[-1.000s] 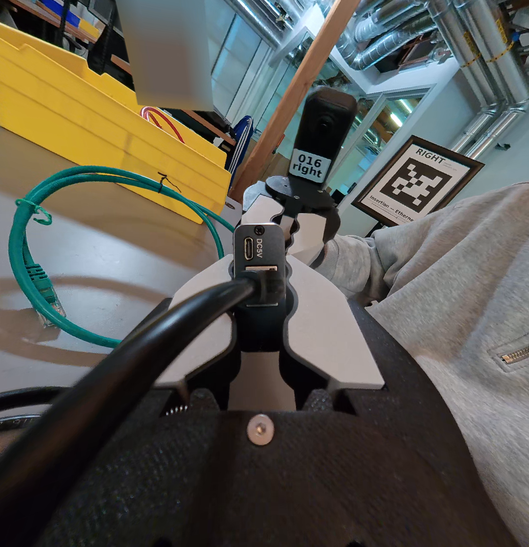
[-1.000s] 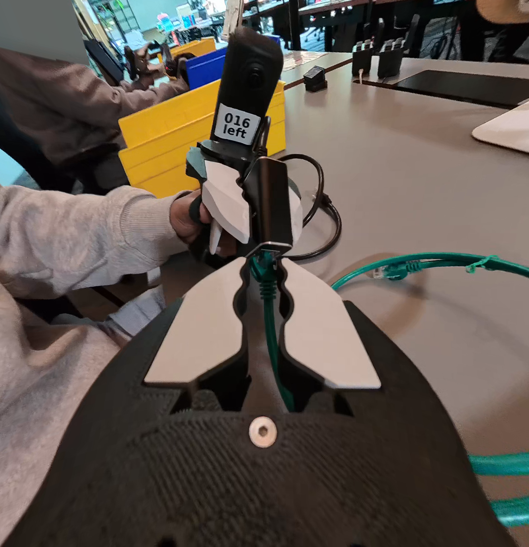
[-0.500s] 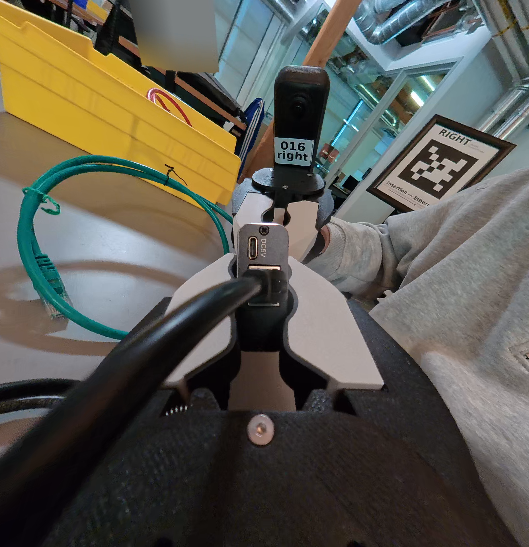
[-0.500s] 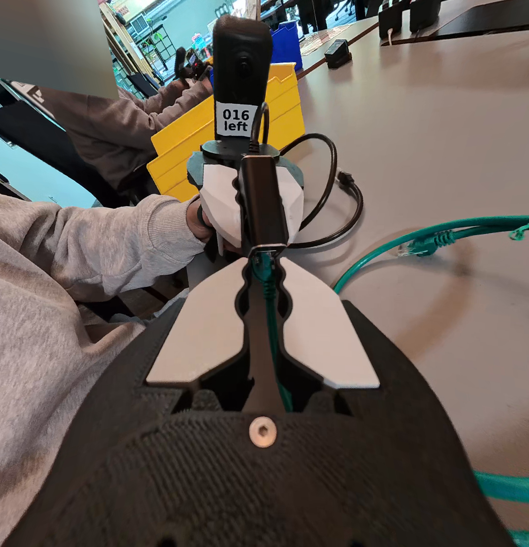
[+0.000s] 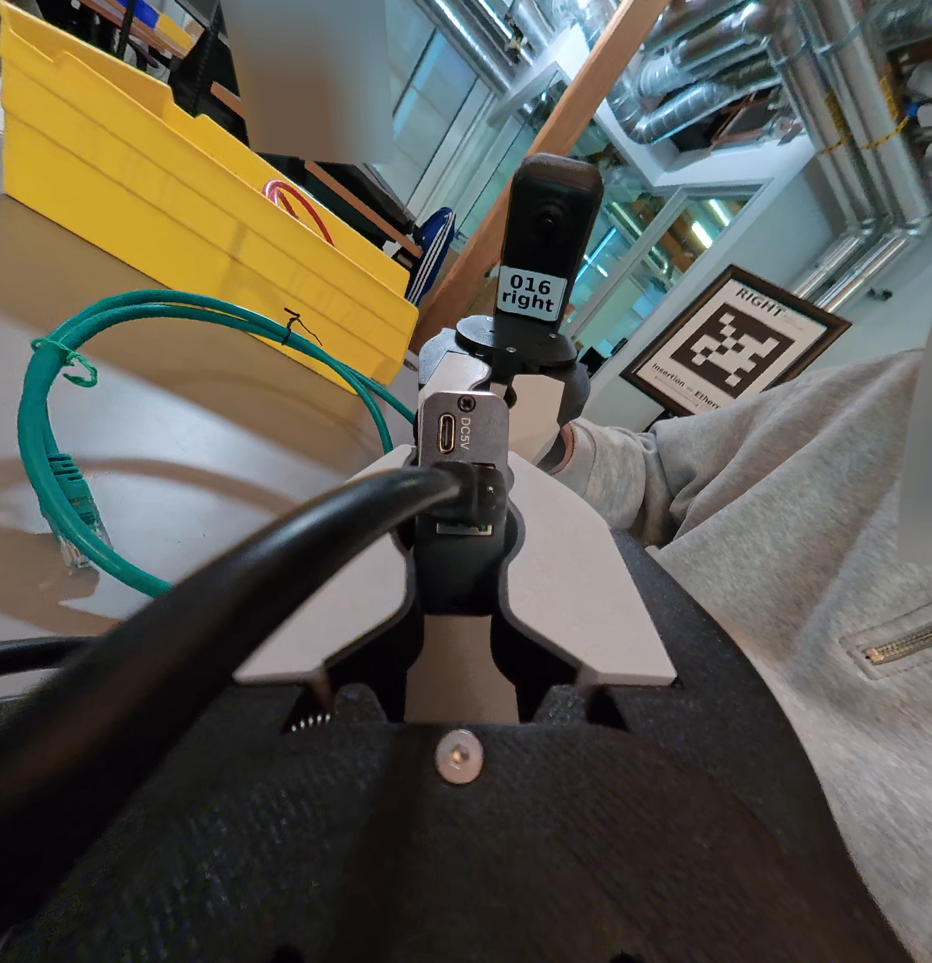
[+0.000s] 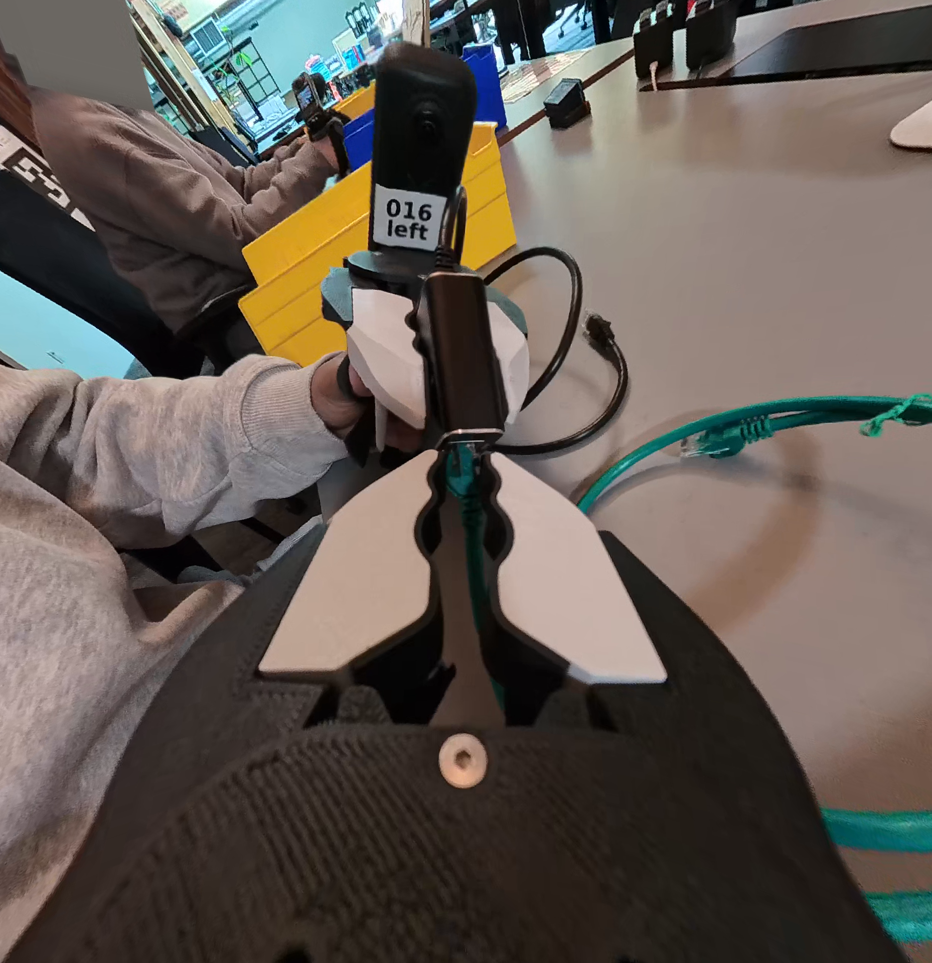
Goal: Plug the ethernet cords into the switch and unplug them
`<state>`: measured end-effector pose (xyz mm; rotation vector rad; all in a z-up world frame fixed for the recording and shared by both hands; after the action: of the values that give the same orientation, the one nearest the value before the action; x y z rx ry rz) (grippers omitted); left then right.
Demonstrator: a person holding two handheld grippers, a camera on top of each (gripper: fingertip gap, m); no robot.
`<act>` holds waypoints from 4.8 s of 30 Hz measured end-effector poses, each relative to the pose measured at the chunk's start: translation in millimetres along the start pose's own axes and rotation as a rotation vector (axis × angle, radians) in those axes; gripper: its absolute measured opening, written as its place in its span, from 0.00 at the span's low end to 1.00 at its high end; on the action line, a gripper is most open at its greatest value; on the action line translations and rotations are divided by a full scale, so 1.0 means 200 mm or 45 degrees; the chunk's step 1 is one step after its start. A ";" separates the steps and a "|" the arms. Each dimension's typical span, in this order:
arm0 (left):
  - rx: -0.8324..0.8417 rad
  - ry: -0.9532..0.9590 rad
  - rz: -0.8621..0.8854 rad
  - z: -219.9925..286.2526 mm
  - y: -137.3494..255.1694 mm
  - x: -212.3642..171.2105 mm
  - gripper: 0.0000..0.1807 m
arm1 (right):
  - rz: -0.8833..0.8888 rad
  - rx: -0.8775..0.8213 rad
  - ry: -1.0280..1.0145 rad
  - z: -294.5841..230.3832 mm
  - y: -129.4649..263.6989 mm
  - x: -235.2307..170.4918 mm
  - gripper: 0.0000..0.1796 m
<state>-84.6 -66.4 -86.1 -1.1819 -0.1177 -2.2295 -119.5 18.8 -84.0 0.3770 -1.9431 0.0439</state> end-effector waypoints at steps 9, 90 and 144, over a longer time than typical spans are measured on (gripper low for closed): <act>0.165 -0.024 0.444 -0.06 0.39 0.30 0.15 | 0.179 -0.075 -0.113 0.09 0.17 0.11 0.07; -0.054 0.213 0.163 -0.03 0.12 0.09 0.14 | 0.090 -0.454 0.682 0.11 0.68 0.42 0.17; -0.082 0.378 0.021 0.15 -0.33 -0.26 0.41 | 0.841 0.015 -0.624 0.05 0.20 0.09 0.06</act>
<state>-76.7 22.8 -95.4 -0.8675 0.0838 -2.3811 -145.3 51.1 -65.7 -0.2921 -2.4780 0.4244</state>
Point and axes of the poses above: each gripper's, where its closed fingertips meet, y back along the fingers, x out of its top, z = x × y across the jaws, the point moved 5 cm from there along y, back along the fingers, and after that the axes turned 9 degrees about z, right-handed, at the moved point
